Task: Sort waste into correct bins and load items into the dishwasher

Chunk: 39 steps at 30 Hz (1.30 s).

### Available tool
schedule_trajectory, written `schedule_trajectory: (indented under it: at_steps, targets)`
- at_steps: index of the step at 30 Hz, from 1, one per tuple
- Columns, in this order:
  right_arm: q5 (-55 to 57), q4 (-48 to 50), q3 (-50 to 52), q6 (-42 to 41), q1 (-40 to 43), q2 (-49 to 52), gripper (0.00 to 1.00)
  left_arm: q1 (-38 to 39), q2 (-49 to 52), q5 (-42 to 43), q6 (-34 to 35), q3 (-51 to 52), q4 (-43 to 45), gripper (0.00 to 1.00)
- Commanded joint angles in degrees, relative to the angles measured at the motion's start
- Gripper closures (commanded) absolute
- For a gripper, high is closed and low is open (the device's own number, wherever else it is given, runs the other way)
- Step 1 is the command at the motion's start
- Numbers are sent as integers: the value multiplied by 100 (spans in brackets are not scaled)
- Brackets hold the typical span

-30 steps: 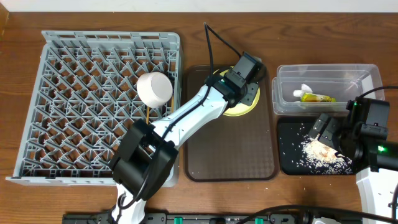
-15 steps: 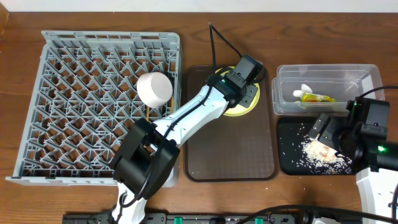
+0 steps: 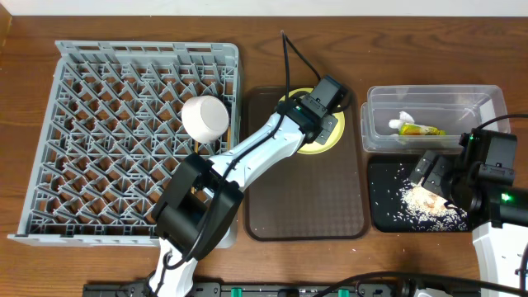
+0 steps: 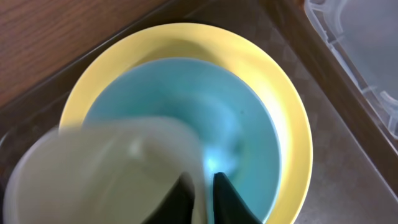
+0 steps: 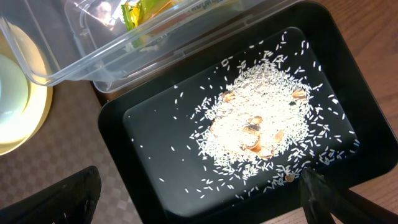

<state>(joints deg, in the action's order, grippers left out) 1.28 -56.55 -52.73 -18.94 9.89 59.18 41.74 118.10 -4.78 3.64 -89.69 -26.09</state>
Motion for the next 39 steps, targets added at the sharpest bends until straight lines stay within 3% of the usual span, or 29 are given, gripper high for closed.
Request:
schedule_trajectory:
  at_steps: [1,9,15,20,27,36,39]
  targets:
    - [20,-7,-50,-31,44,-24,1,-20,0,-92,-315,20,-17,92]
    - [20,-7,-50,-31,44,-24,1,-20,-1161,125,-214,-247,-468,92]
    - [20,-7,-50,-28,44,-24,1,-90,-2946,796,157,-249,-1554,92]
    - [20,-7,-50,-28,44,-24,1,-592,-4122,1484,396,-247,-2695,92]
    - [20,-4,-50,-31,44,-24,1,-2166,-4599,3646,345,-103,-3923,92]
    - [20,-7,-50,-31,44,-24,1,-4039,-4325,7742,-1014,1405,-3945,92]
    - [20,-7,-50,-28,44,-24,1,-4610,-4242,8242,-1161,1847,-3945,92]
